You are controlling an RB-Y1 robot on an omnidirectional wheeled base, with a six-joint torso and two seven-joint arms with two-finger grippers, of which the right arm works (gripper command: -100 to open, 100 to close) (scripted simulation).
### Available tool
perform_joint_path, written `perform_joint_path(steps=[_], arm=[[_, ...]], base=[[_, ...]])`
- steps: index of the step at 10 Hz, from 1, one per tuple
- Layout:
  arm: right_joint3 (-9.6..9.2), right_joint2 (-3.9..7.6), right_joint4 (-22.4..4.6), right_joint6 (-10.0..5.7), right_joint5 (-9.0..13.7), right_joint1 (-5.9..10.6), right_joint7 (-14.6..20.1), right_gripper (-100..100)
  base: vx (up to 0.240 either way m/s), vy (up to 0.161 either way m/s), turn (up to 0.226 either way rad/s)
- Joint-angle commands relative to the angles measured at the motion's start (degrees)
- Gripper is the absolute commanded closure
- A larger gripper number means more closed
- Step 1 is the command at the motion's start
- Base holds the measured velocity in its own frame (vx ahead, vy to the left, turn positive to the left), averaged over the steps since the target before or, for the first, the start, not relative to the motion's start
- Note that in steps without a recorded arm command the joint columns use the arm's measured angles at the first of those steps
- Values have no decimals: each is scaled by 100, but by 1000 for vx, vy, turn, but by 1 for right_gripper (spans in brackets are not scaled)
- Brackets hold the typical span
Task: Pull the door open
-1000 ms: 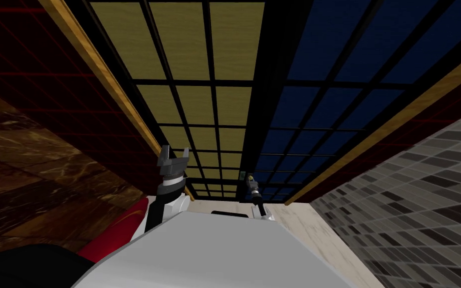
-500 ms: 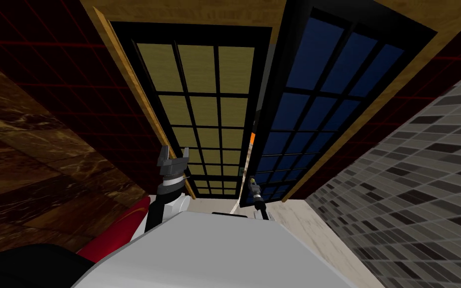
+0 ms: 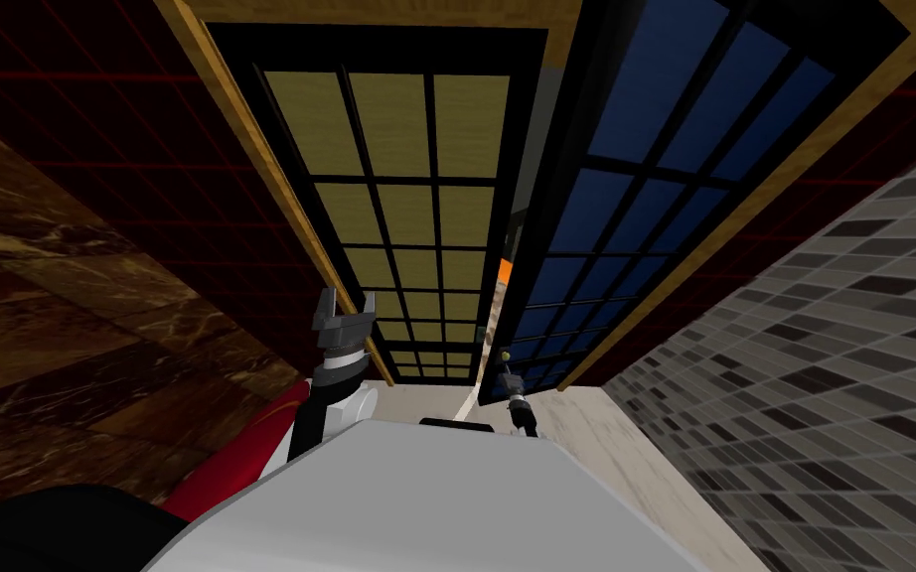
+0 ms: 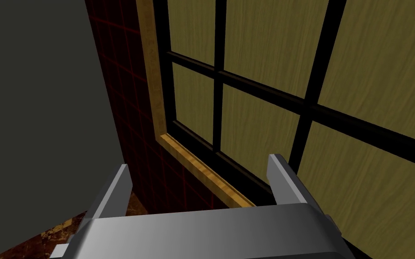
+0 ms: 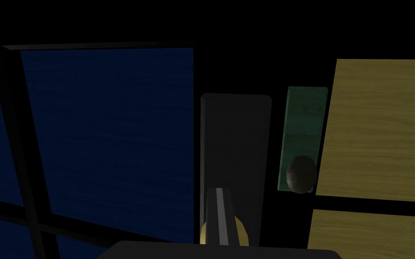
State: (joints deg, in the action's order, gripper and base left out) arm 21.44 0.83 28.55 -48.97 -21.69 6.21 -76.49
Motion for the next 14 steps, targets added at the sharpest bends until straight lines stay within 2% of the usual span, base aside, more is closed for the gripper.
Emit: perform_joint_path(steps=[1, 5, 8, 9, 10, 11, 12, 14], arm=[[-53, 111, 24, -24, -34, -46, 87, -100], [-257, 451, 47, -238, -136, 52, 381, -100], [-447, 673, 97, -436, -226, 202, 637, -100], [-447, 673, 97, -436, -226, 202, 637, -100], [-517, 743, 119, -508, -259, 264, 729, -100], [-469, 717, 27, -490, -233, 266, 665, -100], [-388, 884, -66, -592, -163, 152, 752, -100], [-388, 884, -135, -592, -163, 152, 752, -100]], base=[[-191, 29, 107], [-203, -3, 121], [-188, -95, 135], [-138, -83, 49], [-104, -85, 67], [-50, -46, 25], [38, 11, 101], [52, 23, 27]])
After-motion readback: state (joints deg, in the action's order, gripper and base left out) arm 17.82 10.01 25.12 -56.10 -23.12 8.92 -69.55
